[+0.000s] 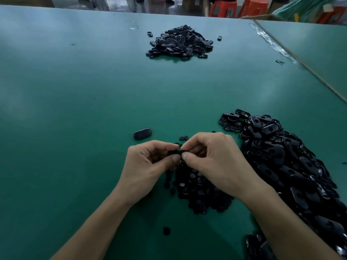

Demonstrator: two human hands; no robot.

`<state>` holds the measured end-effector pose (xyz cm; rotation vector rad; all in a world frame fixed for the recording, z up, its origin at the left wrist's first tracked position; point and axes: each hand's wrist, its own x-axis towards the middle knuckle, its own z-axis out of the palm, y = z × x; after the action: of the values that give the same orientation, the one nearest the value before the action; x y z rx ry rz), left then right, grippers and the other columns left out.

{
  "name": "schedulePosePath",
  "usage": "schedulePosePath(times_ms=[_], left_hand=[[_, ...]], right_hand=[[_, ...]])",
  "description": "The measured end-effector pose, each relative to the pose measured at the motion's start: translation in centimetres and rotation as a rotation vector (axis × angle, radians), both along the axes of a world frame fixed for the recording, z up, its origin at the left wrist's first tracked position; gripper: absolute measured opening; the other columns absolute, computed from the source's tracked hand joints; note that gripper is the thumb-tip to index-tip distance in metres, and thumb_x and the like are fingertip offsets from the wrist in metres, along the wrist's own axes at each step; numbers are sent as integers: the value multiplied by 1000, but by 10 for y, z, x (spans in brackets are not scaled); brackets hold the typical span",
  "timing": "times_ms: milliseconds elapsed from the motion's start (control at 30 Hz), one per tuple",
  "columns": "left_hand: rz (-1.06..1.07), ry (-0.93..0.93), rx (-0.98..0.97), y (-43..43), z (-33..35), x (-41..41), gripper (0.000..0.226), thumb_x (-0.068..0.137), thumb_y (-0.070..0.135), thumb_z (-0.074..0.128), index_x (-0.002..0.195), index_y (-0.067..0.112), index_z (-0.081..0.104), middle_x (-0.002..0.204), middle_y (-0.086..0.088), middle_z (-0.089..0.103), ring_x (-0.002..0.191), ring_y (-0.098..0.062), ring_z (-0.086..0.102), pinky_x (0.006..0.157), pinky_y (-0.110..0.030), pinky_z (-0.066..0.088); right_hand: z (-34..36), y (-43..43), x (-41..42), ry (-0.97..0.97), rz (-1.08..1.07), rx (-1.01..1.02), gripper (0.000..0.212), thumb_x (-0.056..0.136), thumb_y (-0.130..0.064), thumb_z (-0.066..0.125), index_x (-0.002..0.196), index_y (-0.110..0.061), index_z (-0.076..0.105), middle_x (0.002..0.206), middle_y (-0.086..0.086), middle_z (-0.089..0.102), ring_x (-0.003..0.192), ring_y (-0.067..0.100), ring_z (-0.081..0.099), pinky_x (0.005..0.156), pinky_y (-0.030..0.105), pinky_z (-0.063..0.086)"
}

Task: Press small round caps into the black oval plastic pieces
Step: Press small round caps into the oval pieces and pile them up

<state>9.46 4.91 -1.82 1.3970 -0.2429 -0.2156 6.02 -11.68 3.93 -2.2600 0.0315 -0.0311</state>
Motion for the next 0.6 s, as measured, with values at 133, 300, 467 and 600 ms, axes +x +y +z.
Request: schedulePosePath(times_ms=[133,300,467,600], left_hand=[[17,2,-6,1,2,0,20,63,11,79,82,13,76,69,-3,74,61,-12,69,63,-18,56],[49,-12,16,1,3,-2,15,62,10,82,73,21,80,64,-3,72,56,-13,67,60,-19,56],[62,-95,143,-1,1,-3,29,70,-9,82,70,20,77,69,-1,75,60,-7,68,61,-17,56],[75,-119,165,1,-1,-1,31,72,-5,82,78,25,79,71,-1,76,62,-9,70,64,-21,58]], right_hand=[[-1,3,-2,-8,-40,12,8,82,-13,74,83,-20,75,69,-10,71,66,-1,66,65,14,53],[3,-3,-2,9,21,10,11,82,-12,75,82,-23,76,71,-15,73,68,-4,67,65,11,51],[-1,-10,-1,46,71,-5,11,85,-15,76,86,-26,77,74,-16,73,72,-4,68,70,11,51],[-2,-8,0,25,77,2,11,85,-15,76,88,-25,79,75,-17,74,72,-6,68,70,9,51]])
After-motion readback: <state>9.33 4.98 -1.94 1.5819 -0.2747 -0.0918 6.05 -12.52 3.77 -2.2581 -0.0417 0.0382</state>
